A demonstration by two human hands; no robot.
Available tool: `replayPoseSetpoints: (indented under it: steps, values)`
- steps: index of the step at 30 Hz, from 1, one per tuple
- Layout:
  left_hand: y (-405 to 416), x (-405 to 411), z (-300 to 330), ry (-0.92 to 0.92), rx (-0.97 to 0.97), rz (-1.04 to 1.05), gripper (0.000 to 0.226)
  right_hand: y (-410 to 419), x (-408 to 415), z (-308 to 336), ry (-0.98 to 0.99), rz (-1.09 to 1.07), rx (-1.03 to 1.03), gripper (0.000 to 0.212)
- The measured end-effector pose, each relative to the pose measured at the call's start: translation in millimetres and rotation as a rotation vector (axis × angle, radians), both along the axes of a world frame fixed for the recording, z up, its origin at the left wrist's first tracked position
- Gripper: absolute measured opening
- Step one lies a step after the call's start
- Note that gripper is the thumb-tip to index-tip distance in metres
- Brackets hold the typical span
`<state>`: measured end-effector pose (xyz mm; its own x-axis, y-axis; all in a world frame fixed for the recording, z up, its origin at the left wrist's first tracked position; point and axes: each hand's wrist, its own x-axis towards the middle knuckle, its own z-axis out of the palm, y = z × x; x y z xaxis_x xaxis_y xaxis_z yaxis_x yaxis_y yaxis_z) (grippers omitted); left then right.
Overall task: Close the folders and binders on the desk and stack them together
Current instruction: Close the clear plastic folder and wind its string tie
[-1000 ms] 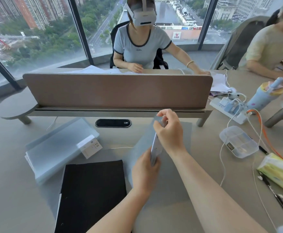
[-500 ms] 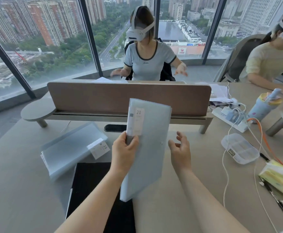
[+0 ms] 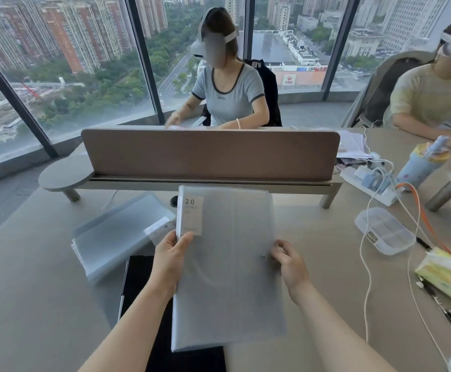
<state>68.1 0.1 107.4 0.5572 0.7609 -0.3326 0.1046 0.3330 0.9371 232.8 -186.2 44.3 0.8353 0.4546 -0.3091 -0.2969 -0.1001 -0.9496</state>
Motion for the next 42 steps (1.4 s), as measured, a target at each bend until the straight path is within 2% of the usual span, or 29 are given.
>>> replayPoseSetpoints:
  steps: [5,7,11,15,17,21,23,27,32,38,42]
  values:
    - [8.1,-9.8,-38.3,0.088,-0.069,0.038,0.020,-6.6,-16.8,-24.6,0.146,0.025,-0.086,0.006]
    - [11.4,-17.0,-54.7,0.146,-0.071,0.050,0.022,-8.4,-23.2,-36.3,0.163,0.055,-0.154,0.008]
    - [15.2,-34.8,-87.3,0.226,-0.070,0.017,0.024,-10.2,-41.8,-52.5,0.107,0.105,-0.312,0.023]
    - [13.2,-46.1,-105.2,0.341,-0.037,-0.097,0.014,-15.9,-59.3,-67.4,0.006,0.120,-0.440,0.030]
    - [11.7,-48.9,-110.8,0.400,0.027,-0.150,0.018,-18.8,-67.4,-75.6,0.002,0.117,-0.481,0.032]
    - [8.3,-49.4,-115.1,0.479,0.185,-0.245,0.050,-22.5,-75.0,-85.6,-0.043,0.089,-0.538,0.038]
    - [4.9,-48.3,-116.4,0.521,0.256,-0.283,0.056,-24.5,-74.8,-89.2,-0.060,0.082,-0.568,0.036]
    - [-4.0,-40.3,-115.3,0.571,0.323,-0.330,0.066,-26.0,-65.5,-93.6,-0.052,0.081,-0.579,0.026]
    - [-16.1,-26.7,-118.6,0.643,0.353,-0.416,0.086,-35.0,-42.5,-93.4,-0.103,0.134,-0.626,0.027]
    - [-37.5,-12.5,-130.5,0.756,0.484,-0.477,0.088,-49.6,-25.1,-96.8,-0.121,0.225,-0.734,0.034]
    - [-55.2,-6.9,-130.2,0.890,0.769,-0.542,0.077,-54.0,-22.0,-98.3,-0.113,0.255,-0.778,0.035]
